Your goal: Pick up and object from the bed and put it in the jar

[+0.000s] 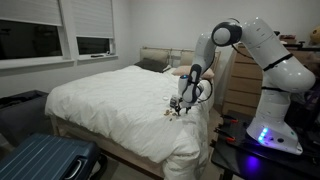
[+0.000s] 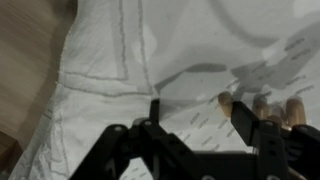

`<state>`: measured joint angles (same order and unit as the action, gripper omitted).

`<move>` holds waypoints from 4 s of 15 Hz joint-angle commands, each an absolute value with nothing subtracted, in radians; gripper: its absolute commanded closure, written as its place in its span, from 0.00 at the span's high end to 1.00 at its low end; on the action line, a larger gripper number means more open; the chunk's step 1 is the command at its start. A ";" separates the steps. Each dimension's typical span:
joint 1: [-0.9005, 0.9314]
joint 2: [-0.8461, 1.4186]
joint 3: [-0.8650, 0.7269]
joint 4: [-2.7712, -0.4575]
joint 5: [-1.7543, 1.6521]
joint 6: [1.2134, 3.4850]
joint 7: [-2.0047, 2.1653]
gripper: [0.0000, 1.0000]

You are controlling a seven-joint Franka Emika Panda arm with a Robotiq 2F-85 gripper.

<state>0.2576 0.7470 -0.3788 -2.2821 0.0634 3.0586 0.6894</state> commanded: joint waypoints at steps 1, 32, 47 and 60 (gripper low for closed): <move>0.279 0.747 -0.399 -2.274 0.101 3.072 0.647 0.77; 0.274 0.754 -0.360 -2.234 0.136 3.054 0.655 0.21; 0.301 0.742 -0.396 -2.234 0.135 3.035 0.664 0.00; 0.456 0.695 -0.582 -2.242 0.117 3.003 0.695 0.00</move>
